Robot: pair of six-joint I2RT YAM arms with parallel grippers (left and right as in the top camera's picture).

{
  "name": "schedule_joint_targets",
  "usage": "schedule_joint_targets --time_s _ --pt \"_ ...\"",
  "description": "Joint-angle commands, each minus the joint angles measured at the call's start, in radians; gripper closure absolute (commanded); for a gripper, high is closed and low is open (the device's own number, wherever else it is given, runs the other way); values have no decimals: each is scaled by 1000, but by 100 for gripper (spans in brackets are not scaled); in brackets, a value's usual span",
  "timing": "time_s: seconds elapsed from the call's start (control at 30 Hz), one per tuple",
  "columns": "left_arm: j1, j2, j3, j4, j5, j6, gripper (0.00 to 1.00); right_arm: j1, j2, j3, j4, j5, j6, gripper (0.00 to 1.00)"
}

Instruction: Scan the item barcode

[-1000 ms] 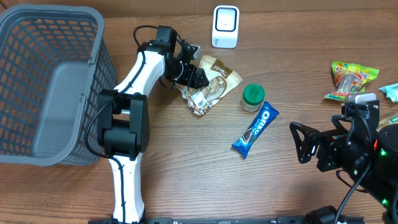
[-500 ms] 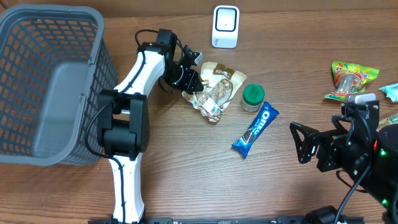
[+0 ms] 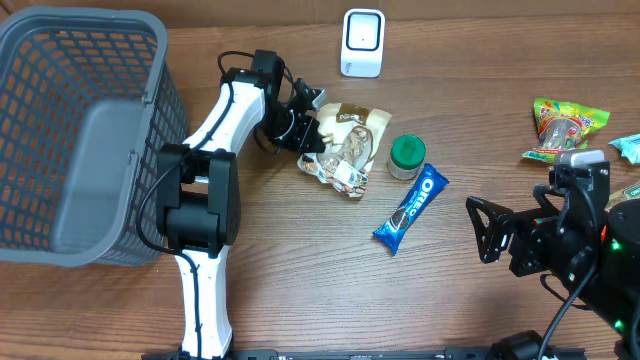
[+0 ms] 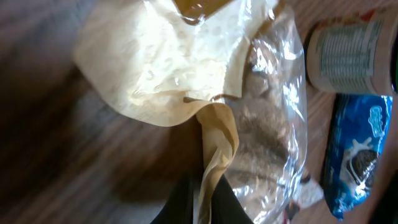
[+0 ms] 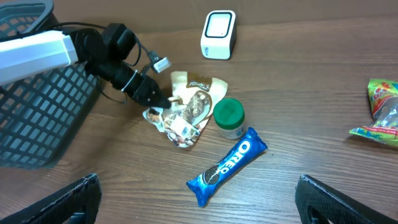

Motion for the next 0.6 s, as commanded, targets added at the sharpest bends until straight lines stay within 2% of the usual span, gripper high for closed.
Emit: schedule_joint_targets --time_s 0.0,0.3,0.33,0.37,0.4,0.43,0.47,0.5,0.57 --pt "19 -68 5 -15 18 15 96 4 -4 2 9 -5 -4 0" --pt "21 -254 5 -36 -23 10 96 4 -4 2 17 -21 -4 0" --pt "21 -265 5 -40 -23 10 85 4 -4 2 17 -21 -4 0" --pt "21 -270 5 -43 -23 5 63 4 -4 2 18 -21 -4 0" --pt "20 -270 5 -46 -22 2 49 4 -4 2 18 -21 -4 0" --pt "20 -270 5 -49 -22 -2 27 4 -4 2 18 -21 -4 0" --pt "20 -267 5 -51 -24 -16 12 4 -5 2 16 -21 -4 0" --pt "20 -265 5 -53 -23 -21 11 4 -5 2 15 -22 -4 0" --pt "20 -262 5 -51 -30 -36 0 4 -4 2 13 -34 -4 0"
